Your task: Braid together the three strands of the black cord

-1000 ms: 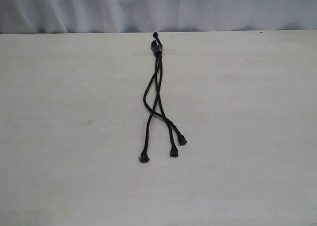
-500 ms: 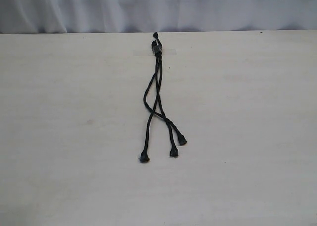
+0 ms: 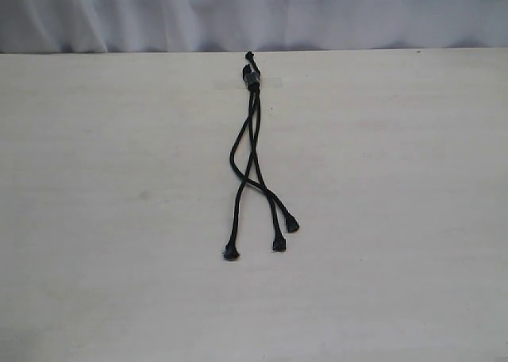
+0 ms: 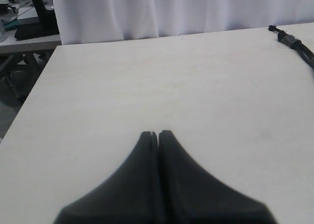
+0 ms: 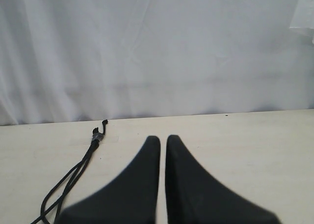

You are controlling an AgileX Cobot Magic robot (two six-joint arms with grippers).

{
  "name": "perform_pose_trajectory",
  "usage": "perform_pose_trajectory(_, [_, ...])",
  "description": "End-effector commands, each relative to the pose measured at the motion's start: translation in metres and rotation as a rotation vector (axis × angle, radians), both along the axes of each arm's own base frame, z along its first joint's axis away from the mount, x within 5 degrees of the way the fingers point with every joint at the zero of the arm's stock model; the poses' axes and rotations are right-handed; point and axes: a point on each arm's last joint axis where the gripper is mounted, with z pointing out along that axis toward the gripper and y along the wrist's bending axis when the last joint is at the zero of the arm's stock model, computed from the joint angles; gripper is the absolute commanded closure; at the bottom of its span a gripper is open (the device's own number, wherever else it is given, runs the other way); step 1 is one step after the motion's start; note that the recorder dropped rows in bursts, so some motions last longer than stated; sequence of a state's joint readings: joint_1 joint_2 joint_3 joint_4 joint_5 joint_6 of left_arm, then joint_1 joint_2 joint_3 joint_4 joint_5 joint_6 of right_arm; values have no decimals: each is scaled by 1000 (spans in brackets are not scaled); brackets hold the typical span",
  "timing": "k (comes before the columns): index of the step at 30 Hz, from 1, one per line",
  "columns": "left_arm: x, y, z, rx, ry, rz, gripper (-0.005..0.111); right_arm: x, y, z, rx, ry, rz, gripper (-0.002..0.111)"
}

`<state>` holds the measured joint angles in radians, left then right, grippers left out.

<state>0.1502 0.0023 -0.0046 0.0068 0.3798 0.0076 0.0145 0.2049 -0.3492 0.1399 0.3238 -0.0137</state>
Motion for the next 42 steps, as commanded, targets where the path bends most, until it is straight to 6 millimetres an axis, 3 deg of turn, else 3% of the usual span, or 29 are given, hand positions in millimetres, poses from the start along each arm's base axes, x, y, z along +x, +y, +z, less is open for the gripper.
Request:
perform_pose_trajectory(1, [0, 0, 0, -51, -14, 23, 107, 0, 0, -2, 1, 6, 0, 104])
perform_pose_trajectory(34, [0, 1, 0, -49, -14, 23, 107, 0, -1, -2, -36, 2, -5, 104])
perform_pose_trajectory(37, [0, 1, 0, -49, -14, 23, 107, 2, -1, -13, -94, 29, -5, 104])
perform_pose_trajectory(41, [0, 1, 0, -49, -14, 23, 107, 10, -2, -65, -105, 90, -14, 104])
perform_pose_trajectory(42, [0, 1, 0, -49, -14, 23, 107, 10, -2, -87, -106, 149, -11, 104])
